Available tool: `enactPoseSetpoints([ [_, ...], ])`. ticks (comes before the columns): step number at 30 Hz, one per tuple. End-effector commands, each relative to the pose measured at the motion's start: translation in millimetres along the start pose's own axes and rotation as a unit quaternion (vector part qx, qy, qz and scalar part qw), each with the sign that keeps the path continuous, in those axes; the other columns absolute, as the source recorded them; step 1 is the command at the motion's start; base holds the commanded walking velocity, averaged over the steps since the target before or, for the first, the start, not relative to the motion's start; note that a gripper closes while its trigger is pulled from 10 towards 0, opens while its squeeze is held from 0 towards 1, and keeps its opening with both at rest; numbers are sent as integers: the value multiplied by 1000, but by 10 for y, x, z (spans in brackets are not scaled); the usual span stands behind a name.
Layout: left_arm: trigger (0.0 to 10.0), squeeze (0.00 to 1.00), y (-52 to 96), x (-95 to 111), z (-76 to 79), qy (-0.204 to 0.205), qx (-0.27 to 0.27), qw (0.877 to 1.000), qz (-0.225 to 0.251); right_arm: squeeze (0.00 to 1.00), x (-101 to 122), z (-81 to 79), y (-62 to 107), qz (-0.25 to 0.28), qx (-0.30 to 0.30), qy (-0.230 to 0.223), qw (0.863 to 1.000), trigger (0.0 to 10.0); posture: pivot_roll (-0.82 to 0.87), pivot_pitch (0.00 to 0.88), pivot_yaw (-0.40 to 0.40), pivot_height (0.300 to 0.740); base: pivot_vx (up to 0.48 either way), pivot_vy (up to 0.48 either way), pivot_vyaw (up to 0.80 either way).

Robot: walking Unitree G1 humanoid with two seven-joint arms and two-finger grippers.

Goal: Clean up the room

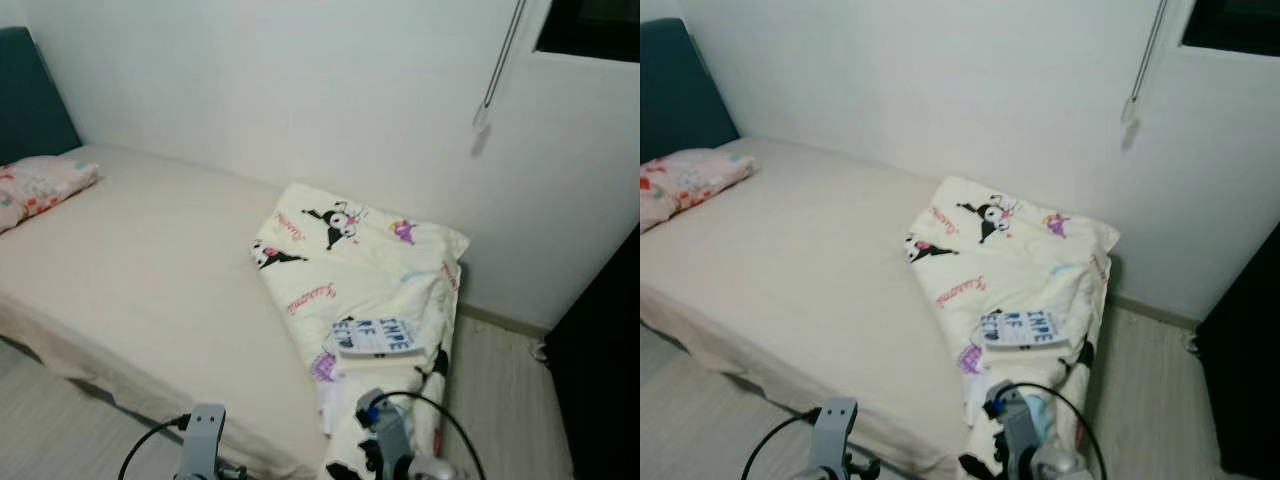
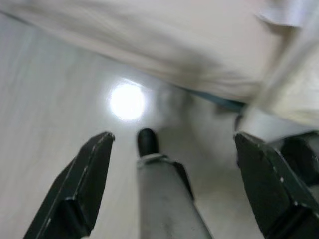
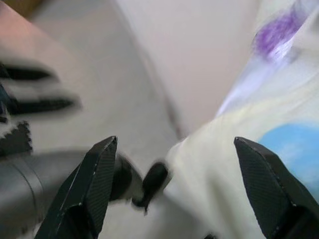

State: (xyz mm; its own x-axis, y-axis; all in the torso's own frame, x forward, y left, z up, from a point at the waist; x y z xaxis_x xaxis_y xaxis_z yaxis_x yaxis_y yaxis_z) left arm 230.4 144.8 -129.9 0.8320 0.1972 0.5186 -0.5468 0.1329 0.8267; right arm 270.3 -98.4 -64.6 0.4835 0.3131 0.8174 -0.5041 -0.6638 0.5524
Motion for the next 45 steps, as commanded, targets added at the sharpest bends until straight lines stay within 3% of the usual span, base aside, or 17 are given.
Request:
enactPoseSetpoints([
  [1, 10000, 0, 1, -11, -12, 0, 4, 1000, -2, 0, 119, -39, -22, 26, 16, -6, 1000, 10000, -127, 0, 4, 740, 0, 0, 0],
  [10, 10000, 0, 0, -23, -5, 11, 5, 1000, -1, 0, 196, -133, -165, 26, 11, 2, 1000, 10000, -118, 0, -5, 740, 0, 0, 0],
  [21, 10000, 0, 3, -38, -8, 18, 4, 1000, -1, 0, 424, 42, -192, 54, -52, -1, 997, 10000, -118, 0, -3, 740, 0, -435, 0],
  [27, 10000, 0, 0, -5, -7, 29, 7, 1000, 6, 0, 677, 93, -220, 99, -77, 6, 992, 10000, -113, 0, -7, 740, 0, -61, 0],
  [35, 10000, 0, 3, 4, -23, 34, 8, 999, 9, 0, 801, 12, -280, 112, -68, 22, 991, 10000, -108, 0, -6, 740, 0, 0, 766],
  [45, 10000, 0, 3, 18, -23, 30, 6, 999, 9, 0, 822, 34, -281, 116, -79, 22, 990, 10000, -113, 0, 3, 740, 0, 0, 763],
])
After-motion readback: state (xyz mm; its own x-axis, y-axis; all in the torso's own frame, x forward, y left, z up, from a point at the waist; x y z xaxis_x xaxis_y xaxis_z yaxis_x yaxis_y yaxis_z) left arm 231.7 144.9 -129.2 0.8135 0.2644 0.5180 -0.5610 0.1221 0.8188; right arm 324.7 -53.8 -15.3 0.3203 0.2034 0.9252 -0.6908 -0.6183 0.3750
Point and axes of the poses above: a point about 5 cm out from each wrist's last joint towards the gripper, its own y axis pointing back from the gripper into the wrist, its own x axis along the axis of the wrist's last joint, z = x × y, the point moved 6 cm from there along -y, pointing out of the wrist towards the gripper, and after that the axes turned 11 degrees about y, right-handed, at the moved point
